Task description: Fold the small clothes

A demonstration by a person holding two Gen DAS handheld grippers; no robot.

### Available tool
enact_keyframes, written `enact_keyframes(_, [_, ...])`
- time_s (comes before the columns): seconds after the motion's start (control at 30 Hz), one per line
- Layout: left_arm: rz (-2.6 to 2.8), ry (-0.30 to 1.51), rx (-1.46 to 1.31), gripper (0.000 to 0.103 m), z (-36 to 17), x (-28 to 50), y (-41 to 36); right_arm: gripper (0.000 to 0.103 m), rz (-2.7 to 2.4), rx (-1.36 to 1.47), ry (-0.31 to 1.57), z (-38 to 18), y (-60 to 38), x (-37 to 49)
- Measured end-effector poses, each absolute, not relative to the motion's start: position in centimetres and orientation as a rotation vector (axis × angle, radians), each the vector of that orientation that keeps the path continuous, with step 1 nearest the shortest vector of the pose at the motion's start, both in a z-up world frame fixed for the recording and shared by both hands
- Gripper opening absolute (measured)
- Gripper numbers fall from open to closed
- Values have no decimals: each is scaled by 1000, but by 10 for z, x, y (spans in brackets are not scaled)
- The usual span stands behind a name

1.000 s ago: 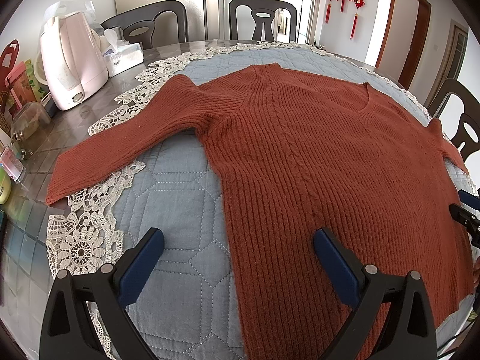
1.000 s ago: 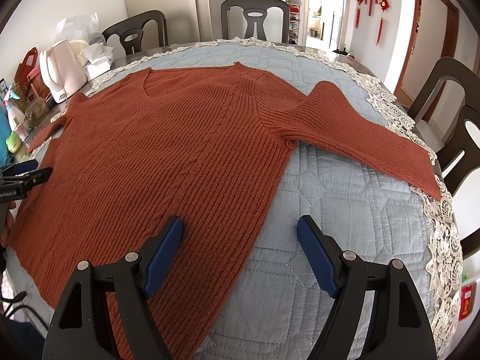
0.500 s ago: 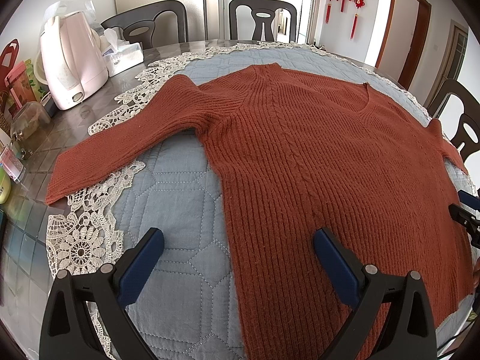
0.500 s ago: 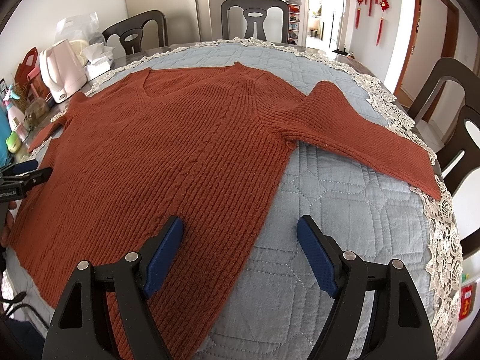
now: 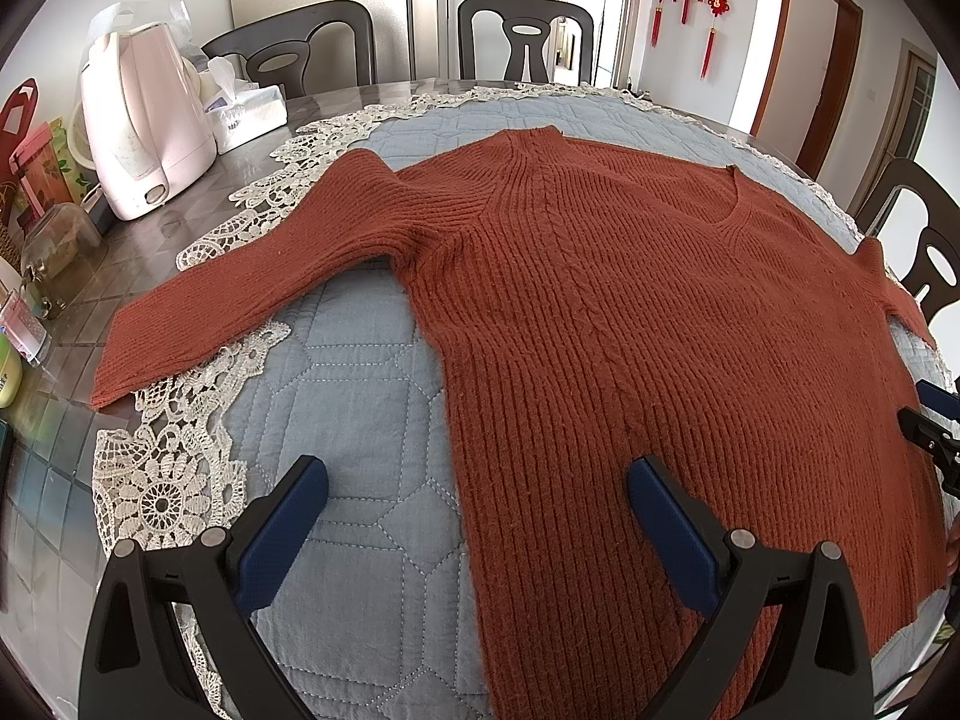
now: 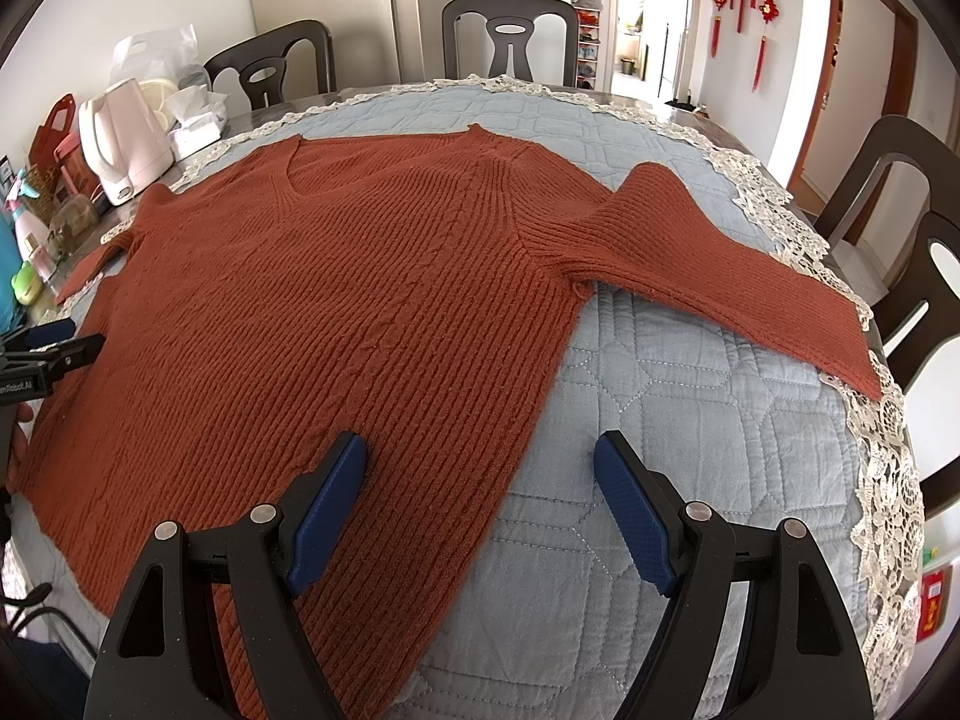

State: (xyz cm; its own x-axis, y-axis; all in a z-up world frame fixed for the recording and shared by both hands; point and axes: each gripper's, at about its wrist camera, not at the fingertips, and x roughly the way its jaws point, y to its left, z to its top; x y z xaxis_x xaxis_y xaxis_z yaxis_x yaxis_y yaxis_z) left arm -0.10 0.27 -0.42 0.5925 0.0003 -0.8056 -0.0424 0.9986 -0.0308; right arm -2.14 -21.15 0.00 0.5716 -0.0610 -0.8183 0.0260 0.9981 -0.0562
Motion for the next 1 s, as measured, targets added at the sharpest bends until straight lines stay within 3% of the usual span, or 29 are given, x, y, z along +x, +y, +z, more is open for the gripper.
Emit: enact_keyframes(1.0, [27, 937, -47, 102, -7, 0, 7, 78, -51, -40, 960, -1, -211, -21])
